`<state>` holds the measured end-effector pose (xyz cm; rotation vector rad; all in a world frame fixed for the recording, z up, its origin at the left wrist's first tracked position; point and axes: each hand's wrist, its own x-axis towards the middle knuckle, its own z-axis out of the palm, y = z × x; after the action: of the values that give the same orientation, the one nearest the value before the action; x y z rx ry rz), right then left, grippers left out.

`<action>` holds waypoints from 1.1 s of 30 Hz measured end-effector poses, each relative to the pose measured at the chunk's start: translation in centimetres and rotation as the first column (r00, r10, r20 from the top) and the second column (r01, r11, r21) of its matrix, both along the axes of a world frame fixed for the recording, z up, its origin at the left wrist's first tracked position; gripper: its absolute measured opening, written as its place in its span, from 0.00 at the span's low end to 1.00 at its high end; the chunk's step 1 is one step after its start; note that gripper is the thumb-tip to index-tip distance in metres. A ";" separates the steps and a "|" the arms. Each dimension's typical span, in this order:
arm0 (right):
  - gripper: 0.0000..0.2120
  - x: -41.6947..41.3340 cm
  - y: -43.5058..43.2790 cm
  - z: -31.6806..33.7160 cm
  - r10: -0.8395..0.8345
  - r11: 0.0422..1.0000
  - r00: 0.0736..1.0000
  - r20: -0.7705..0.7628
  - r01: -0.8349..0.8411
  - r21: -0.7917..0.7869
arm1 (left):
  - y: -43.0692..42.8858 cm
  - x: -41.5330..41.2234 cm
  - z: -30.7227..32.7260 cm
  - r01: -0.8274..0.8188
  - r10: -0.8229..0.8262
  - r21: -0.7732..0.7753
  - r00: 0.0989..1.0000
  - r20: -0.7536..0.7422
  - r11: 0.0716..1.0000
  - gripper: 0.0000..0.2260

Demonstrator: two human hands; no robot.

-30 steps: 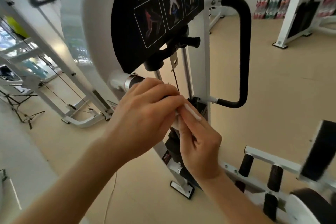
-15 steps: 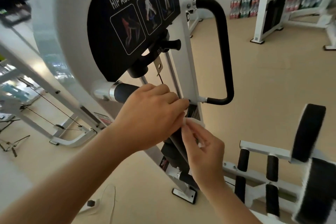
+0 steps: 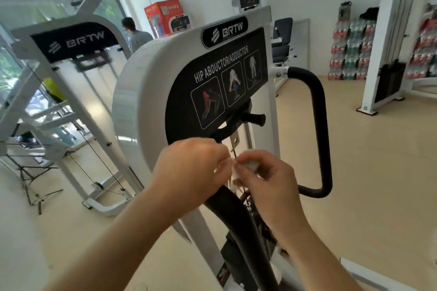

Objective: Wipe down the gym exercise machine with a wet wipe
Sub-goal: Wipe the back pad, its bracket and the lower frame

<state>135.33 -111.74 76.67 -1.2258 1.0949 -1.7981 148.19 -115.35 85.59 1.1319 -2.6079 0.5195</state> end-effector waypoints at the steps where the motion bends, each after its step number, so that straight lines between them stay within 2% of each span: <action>1: 0.05 0.1 -1.5 1.0 0.009 1.000 0.999 -0.033 -0.010 -0.020 | -0.7 0.3 0.4 -0.051 0.048 -0.068 0.998 -0.048 0.996 0.11; 4: 0.08 1.2 -6.2 2.9 0.053 0.994 0.994 -0.090 -0.062 -0.093 | -3.0 1.9 1.1 -0.209 0.182 -0.275 0.976 -0.119 0.939 0.13; 9: 0.11 3.3 -11.8 3.6 0.068 0.979 0.993 -0.092 -0.084 -0.187 | -4.3 2.2 2.1 -0.339 0.338 -0.420 0.938 -0.080 0.842 0.10; 12: 0.13 1.8 -13.6 3.8 0.162 0.978 0.987 0.014 -0.158 -0.133 | -4.8 1.9 1.9 -0.383 0.360 -0.446 0.923 -0.139 0.809 0.10; 14: 0.15 -0.3 -14.5 3.8 0.252 0.964 0.965 -0.071 -0.256 -0.072 | -5.2 1.9 1.6 -0.401 0.370 -0.478 0.915 -0.163 0.782 0.11; 17: 0.08 -3.5 -15.5 3.8 0.437 0.899 0.875 -0.208 -0.434 0.066 | -5.6 1.9 1.4 -0.407 0.364 -0.494 0.913 -0.186 0.768 0.12; 23: 0.05 -5.3 -17.0 2.8 0.578 0.816 0.815 -0.052 -0.577 0.021 | -5.3 -0.3 1.9 -0.490 0.455 -0.461 0.869 -0.194 0.739 0.09; 24: 0.06 -5.1 -17.2 2.9 0.563 0.827 0.827 -0.009 -0.563 0.005 | -5.2 -0.6 2.0 -0.494 0.456 -0.462 0.867 -0.200 0.737 0.09; 25: 0.07 -4.9 -17.2 3.0 0.479 0.878 0.878 0.006 -0.479 -0.011 | -5.2 -0.7 2.3 -0.495 0.457 -0.468 0.866 -0.202 0.732 0.09; 26: 0.10 -4.7 -17.1 3.0 0.298 0.952 0.954 -0.041 -0.300 -0.058 | -5.3 -0.7 2.6 -0.499 0.463 -0.471 0.864 -0.200 0.728 0.09; 27: 0.12 -4.4 -16.7 3.2 0.031 0.983 0.993 -0.118 -0.051 -0.175 | -5.5 -0.7 2.8 -0.502 0.471 -0.469 0.861 -0.192 0.727 0.09; 28: 0.13 -4.0 -16.1 3.2 -0.240 0.918 0.954 -0.181 0.163 -0.362 | -5.7 -0.8 3.0 -0.507 0.483 -0.463 0.857 -0.181 0.726 0.09; 29: 0.13 -3.3 -15.4 3.2 -0.416 0.794 0.887 -0.200 0.248 -0.555 | -5.8 -0.9 3.0 -0.517 0.498 -0.461 0.850 -0.173 0.721 0.09; 30: 0.13 -2.3 -14.8 2.8 -0.478 0.678 0.851 -0.219 0.198 -0.708 | -5.9 -1.1 3.1 -0.527 0.514 -0.465 0.841 -0.168 0.711 0.09; 31: 0.14 -1.1 -14.6 2.3 -0.456 0.609 0.845 -0.279 0.068 -0.790 | -6.1 -1.3 3.2 -0.537 0.527 -0.475 0.833 -0.168 0.697 0.08; 33: 0.21 1.1 -15.5 0.8 -0.350 0.586 0.819 -0.455 -0.187 -0.788 | -6.2 -1.6 3.2 -0.534 0.528 -0.503 0.832 -0.169 0.680 0.07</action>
<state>136.41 -127.28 77.45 -2.4480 0.5519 -2.1525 146.58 -121.56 88.80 1.6481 -1.8649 1.2600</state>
